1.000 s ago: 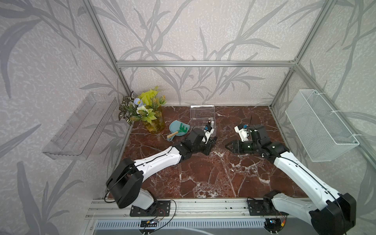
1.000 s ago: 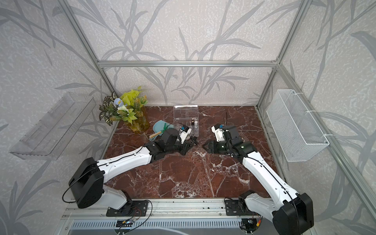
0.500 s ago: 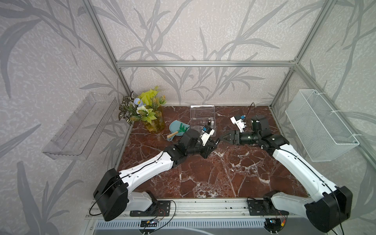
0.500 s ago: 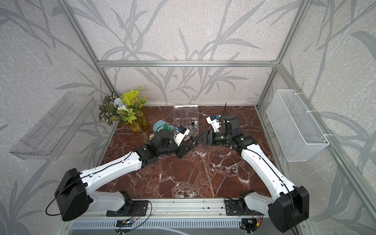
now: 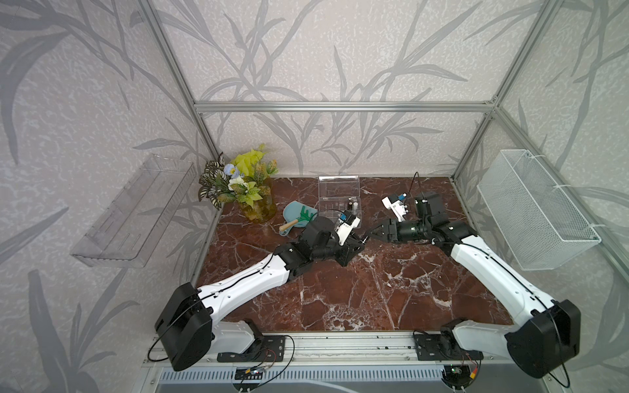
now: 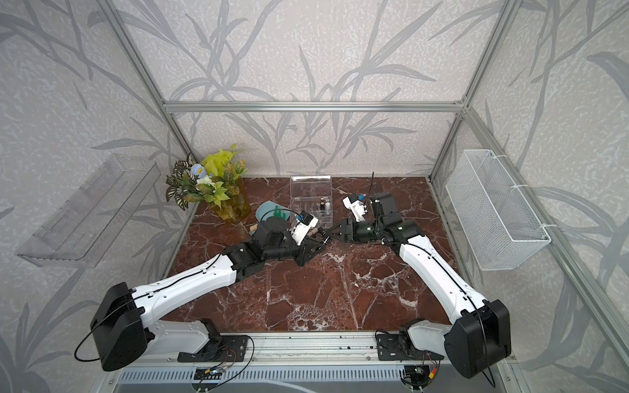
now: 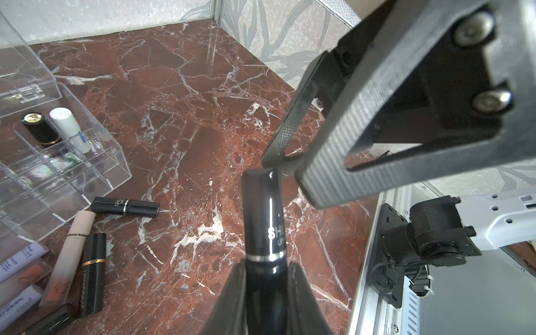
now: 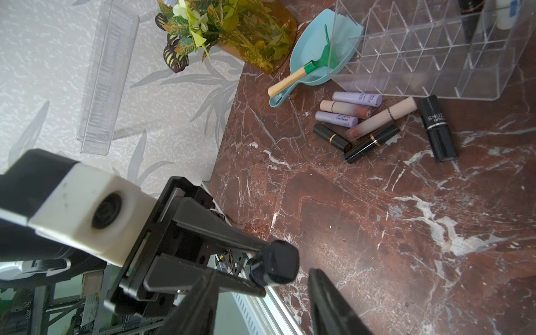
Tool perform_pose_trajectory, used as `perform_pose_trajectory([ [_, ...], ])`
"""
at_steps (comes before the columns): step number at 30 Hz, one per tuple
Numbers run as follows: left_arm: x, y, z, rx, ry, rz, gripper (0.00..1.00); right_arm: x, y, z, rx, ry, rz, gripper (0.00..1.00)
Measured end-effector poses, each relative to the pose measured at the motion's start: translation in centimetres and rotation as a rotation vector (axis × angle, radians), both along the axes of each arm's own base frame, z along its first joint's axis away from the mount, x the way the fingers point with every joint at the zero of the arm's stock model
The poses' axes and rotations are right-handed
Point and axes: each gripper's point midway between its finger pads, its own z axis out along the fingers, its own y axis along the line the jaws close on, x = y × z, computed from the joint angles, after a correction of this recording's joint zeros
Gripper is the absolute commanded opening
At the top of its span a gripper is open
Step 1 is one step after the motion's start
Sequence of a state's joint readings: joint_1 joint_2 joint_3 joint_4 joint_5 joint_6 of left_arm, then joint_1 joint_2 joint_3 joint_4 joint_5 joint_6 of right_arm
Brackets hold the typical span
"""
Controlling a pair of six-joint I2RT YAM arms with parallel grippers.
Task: Arrange the lipsticks in the organizer
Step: Pick up the lipstick at the center of the board.
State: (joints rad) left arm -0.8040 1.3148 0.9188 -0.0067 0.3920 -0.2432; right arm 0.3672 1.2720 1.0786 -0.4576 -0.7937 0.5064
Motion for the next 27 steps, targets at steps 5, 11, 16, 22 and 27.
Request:
perform_pose_trajectory([
  [5, 0.0, 0.0, 0.0, 0.000, 0.000, -0.001, 0.18, 0.1, 0.0, 0.0, -0.001, -0.004, 0.001, 0.53],
  [11, -0.2, -0.2, 0.0, 0.000, -0.001, -0.007, 0.18, 0.3, 0.0, -0.3, -0.012, -0.005, -0.002, 0.49],
  [16, -0.2, -0.2, 0.0, 0.000, 0.000, -0.007, 0.18, 0.6, 0.0, -0.8, -0.025, 0.001, -0.004, 0.42],
  [22, -0.3, -0.1, 0.2, -0.004, -0.004, -0.006, 0.18, 0.6, 0.2, -1.3, -0.035, 0.006, 0.002, 0.41],
  [27, -0.5, 0.1, 0.4, -0.001, -0.002, -0.005, 0.18, 0.4, 0.5, -1.3, -0.035, 0.005, 0.010, 0.42],
])
